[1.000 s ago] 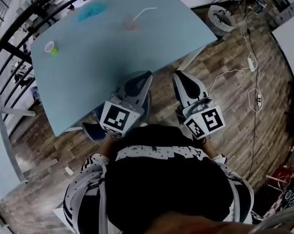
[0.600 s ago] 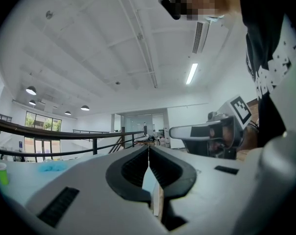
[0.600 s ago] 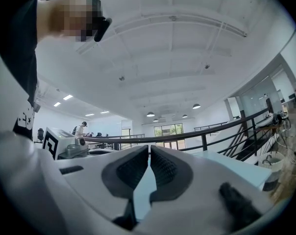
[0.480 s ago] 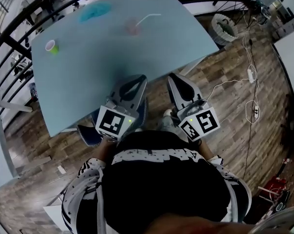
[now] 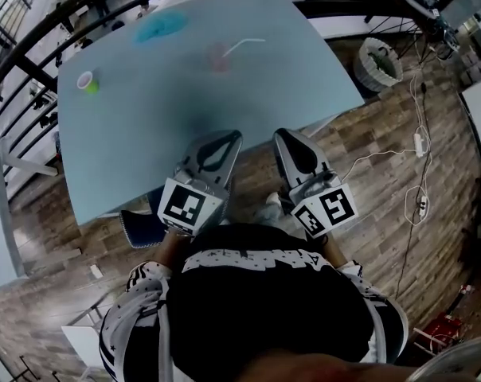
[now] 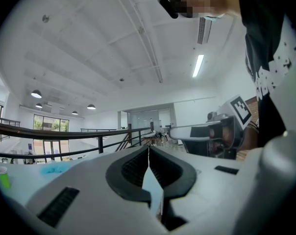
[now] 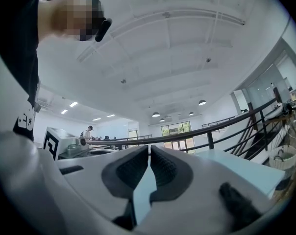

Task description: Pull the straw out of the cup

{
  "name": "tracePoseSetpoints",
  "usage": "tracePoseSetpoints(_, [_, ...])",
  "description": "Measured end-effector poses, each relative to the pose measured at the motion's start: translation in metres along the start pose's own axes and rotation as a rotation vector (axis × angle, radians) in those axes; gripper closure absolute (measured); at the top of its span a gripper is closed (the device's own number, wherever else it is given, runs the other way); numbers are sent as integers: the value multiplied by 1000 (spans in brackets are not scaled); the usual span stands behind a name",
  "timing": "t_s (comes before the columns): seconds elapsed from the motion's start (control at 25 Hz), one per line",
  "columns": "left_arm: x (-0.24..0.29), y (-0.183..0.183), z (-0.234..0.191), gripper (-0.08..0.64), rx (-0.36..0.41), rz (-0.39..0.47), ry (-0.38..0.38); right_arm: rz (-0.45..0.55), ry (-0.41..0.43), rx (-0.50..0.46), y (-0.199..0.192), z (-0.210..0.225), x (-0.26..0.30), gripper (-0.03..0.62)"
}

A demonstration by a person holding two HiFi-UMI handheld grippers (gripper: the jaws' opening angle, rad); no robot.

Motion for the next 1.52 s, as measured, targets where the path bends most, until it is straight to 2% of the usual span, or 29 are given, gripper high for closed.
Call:
tracePoseSetpoints(0.24, [22, -5, -3, 546, 18, 1, 34, 4, 39, 26, -2, 25, 10, 565])
tracePoseSetpoints(0.76, [67, -10, -4, 546, 44, -55, 144, 4, 142, 72, 4, 75, 26, 565])
tracePoseSetpoints(1.52, [126, -18, 33, 546, 76, -76, 291, 4, 258, 134, 11, 147, 3, 565])
Point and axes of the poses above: the fingertips, and each gripper's own axes: x forward along the fingers, z to its right, y out of its top, the point moved 3 cm from there along -x, backward along the fingers, and after that the axes turned 11 degrees about z, right-handed, at the moved point
